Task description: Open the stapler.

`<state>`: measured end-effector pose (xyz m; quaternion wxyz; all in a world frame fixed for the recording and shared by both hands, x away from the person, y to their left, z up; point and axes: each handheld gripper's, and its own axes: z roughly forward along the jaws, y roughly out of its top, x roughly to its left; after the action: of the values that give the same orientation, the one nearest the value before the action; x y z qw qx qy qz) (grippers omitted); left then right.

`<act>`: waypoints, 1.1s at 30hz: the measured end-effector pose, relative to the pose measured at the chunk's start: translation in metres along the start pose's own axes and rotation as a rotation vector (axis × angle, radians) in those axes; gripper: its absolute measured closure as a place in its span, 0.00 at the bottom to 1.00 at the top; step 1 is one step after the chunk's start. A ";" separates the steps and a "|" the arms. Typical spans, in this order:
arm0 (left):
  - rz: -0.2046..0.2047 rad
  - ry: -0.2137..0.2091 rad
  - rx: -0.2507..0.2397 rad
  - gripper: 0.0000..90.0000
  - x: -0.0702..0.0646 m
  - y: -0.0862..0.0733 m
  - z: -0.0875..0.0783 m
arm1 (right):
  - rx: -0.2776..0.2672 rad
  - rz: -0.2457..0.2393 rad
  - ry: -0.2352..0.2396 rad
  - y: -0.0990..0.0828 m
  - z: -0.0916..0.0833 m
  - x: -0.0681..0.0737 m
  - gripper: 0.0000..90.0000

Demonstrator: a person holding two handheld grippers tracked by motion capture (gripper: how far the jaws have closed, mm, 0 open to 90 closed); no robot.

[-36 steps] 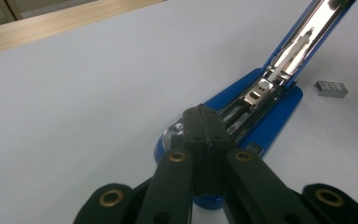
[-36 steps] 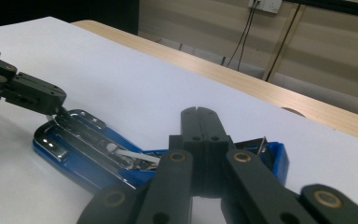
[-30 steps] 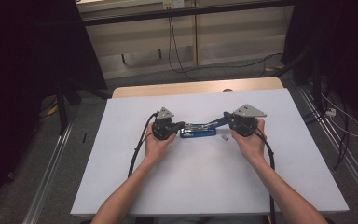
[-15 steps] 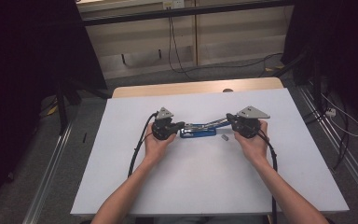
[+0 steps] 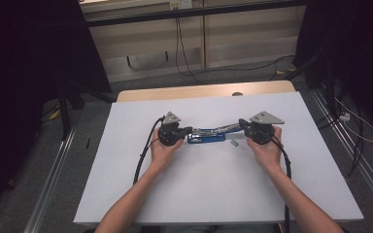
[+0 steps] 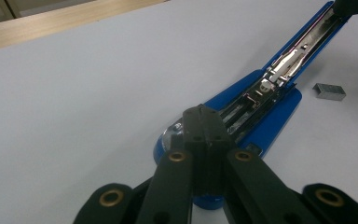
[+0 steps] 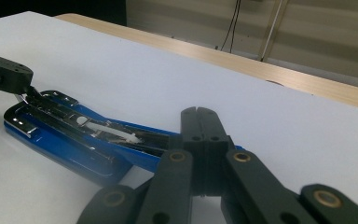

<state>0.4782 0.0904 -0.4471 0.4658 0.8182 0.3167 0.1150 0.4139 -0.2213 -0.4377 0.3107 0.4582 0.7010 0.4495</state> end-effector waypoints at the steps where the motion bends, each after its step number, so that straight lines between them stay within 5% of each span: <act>1: -0.001 0.000 -0.002 1.00 0.000 0.000 0.000 | 0.000 0.000 0.000 0.000 0.000 0.000 1.00; 33: -0.007 0.009 -0.010 1.00 -0.001 0.000 0.000 | 0.039 0.002 0.022 -0.009 0.004 0.000 1.00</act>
<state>0.4768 0.0898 -0.4472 0.4688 0.8143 0.3211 0.1187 0.4137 -0.2219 -0.4475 0.2936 0.4601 0.7124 0.4411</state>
